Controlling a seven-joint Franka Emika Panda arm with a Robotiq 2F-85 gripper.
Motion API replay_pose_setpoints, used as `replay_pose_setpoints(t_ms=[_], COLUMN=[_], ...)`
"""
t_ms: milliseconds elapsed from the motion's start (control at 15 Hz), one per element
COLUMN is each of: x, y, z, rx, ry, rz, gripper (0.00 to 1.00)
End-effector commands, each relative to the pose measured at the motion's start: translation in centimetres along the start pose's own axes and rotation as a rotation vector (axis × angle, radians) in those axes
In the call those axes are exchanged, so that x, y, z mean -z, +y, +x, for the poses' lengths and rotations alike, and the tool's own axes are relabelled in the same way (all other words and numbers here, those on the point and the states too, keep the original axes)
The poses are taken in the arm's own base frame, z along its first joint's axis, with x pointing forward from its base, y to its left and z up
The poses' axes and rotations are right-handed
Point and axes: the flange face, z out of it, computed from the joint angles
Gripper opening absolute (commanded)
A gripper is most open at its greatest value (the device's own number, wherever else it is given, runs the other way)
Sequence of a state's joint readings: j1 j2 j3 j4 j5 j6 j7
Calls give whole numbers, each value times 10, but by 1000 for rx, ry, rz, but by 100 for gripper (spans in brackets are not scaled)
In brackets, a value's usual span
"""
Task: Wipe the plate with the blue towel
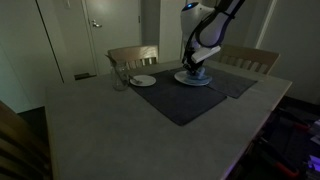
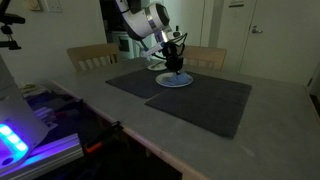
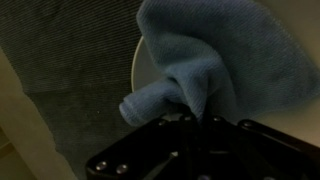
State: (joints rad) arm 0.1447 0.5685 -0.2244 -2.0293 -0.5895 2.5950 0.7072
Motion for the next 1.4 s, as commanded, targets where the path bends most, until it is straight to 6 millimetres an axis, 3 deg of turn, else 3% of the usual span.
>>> replay_pose_setpoints(t_ms=[0, 933, 1333], x=[-10, -13, -18], y=[-3, -7, 11], z=[10, 33, 32], rx=[-62, -164, -64], ry=[-17, -36, -61], rz=[66, 377, 284], gripper=[2, 2, 2])
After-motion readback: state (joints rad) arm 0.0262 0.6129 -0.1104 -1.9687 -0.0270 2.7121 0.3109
